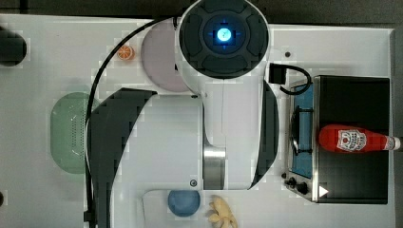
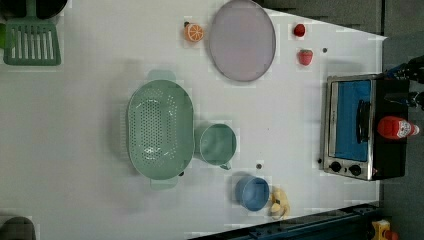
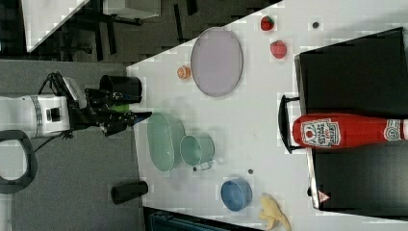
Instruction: Pick Ketchup from oven and place it on table.
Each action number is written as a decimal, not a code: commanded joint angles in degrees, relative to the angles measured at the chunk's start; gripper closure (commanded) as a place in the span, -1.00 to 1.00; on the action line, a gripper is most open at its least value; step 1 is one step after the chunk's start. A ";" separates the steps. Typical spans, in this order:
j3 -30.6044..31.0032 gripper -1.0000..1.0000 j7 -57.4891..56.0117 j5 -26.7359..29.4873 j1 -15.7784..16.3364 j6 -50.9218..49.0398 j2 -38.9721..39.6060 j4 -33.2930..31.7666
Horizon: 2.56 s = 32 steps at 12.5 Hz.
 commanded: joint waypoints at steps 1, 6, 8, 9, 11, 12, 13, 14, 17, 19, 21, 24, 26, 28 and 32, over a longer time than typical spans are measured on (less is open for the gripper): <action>-3.19 -0.85 -8.00 -1.23 -1.54 -8.56 -19.46 -11.99; -9.32 -1.00 -8.00 -1.35 -3.26 -3.93 -16.30 -11.87; -13.89 -1.00 -8.31 -1.36 -3.93 0.50 -14.33 -11.86; -15.96 -1.00 -8.36 -1.35 -4.10 2.30 -13.33 -11.84; -19.92 -1.00 -8.36 -1.35 -4.56 5.10 -11.06 -11.82; -24.09 -1.00 -8.36 -1.35 -4.78 8.86 -8.32 -11.60; -25.96 -1.00 -8.36 -1.35 -4.87 11.06 -6.88 -11.38; -28.83 -1.00 -8.36 -1.34 -5.02 14.56 -4.16 -10.87; -33.69 -1.00 -7.75 0.40 -5.31 18.16 3.19 -10.24; -35.28 -1.00 -7.06 6.66 -5.41 19.46 7.82 -9.31; -36.09 -1.00 -4.00 10.94 -5.62 20.72 11.70 -9.32; -36.19 -1.00 -1.56 11.31 -5.70 20.77 16.11 -9.45; -36.19 -0.97 -1.55 11.32 -5.72 20.91 16.81 -9.79; -36.17 -0.37 -1.55 11.31 -5.69 21.73 16.97 -10.41; -35.89 -0.23 -1.55 10.91 -4.69 19.56 15.10 -8.00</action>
